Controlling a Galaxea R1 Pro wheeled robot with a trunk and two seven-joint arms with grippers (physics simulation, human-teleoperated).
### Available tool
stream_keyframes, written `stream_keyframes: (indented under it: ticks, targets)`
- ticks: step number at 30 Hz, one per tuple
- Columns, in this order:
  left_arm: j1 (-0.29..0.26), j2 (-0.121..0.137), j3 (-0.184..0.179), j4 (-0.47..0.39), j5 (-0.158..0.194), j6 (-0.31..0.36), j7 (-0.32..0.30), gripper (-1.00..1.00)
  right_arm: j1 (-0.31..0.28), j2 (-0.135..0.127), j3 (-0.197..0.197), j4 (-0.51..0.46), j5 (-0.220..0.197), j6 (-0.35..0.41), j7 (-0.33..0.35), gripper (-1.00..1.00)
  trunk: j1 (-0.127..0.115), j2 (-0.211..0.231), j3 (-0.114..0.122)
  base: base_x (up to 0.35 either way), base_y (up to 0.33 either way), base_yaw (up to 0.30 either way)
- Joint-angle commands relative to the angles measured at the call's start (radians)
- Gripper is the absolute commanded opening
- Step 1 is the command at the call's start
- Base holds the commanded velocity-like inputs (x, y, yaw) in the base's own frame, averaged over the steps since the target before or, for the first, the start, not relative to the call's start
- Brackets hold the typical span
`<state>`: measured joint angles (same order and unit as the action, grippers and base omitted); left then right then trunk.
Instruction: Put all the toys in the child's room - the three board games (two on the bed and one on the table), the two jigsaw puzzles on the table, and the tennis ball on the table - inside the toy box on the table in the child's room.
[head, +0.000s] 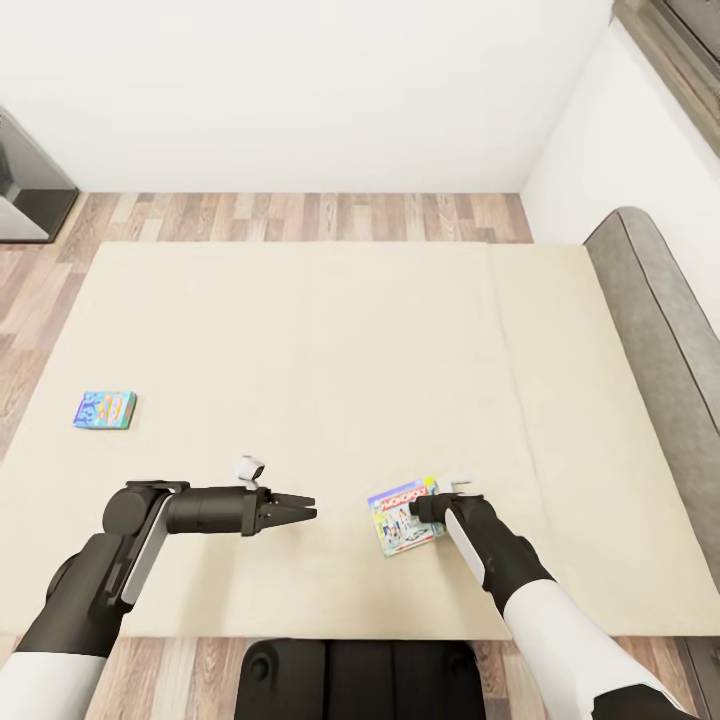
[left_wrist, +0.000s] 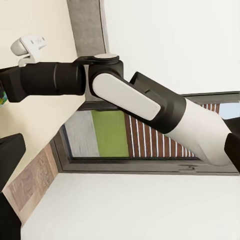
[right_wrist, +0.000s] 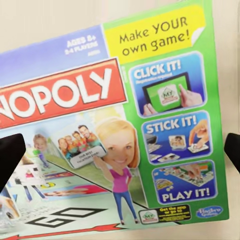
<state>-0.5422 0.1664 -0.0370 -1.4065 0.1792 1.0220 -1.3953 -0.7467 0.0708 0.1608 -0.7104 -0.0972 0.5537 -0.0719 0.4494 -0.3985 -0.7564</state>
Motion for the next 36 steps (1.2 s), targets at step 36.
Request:
stream_keyframes:
  ticks: [36]
  targets:
    - [0.0,0.001,-0.002,0.0,0.003,0.01,-0.001,1.0,0.0,-0.006,0.001,0.0,-0.01,0.001,-0.107,1.0,0.001,-0.002,0.001,0.0,0.0,0.0]
